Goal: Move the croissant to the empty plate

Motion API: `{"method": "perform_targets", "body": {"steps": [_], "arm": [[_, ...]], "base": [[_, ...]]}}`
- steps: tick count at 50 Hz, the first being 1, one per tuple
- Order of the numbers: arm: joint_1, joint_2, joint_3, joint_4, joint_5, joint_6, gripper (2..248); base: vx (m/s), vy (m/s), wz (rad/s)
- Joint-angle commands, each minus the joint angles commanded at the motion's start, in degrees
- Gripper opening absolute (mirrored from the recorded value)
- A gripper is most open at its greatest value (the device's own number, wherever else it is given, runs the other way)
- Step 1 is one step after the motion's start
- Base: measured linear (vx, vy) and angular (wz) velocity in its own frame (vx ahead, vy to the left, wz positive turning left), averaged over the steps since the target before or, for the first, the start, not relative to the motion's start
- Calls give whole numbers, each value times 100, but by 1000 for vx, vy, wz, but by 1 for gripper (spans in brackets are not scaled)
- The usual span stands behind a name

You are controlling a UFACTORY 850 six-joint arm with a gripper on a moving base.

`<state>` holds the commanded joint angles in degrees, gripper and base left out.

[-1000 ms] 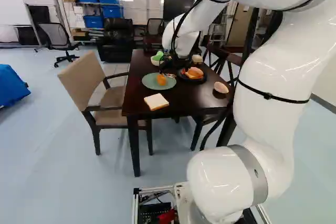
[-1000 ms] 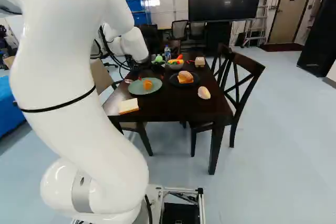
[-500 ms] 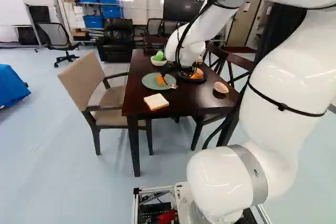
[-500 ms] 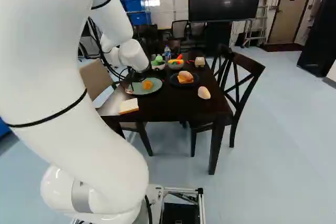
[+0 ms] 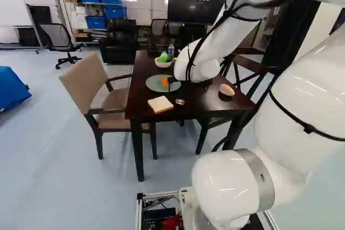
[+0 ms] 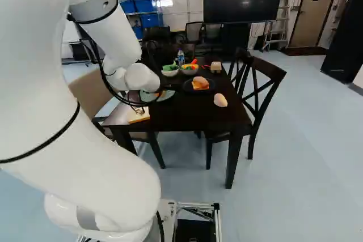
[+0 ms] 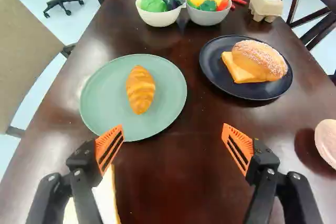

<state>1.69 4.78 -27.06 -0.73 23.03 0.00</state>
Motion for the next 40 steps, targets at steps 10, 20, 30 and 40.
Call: {"method": "perform_targets", "body": {"steps": [10,20,30,40], "arm": [[-35,231,454,15,556,0,247],[-66,436,856,28,1047,0,247],[-93,613,1206,40,1475,0,247],[-116,767,1509,50,1845,0,247]], "base": [[0,0,0],[0,0,0],[0,0,0],[0,0,0]]}}
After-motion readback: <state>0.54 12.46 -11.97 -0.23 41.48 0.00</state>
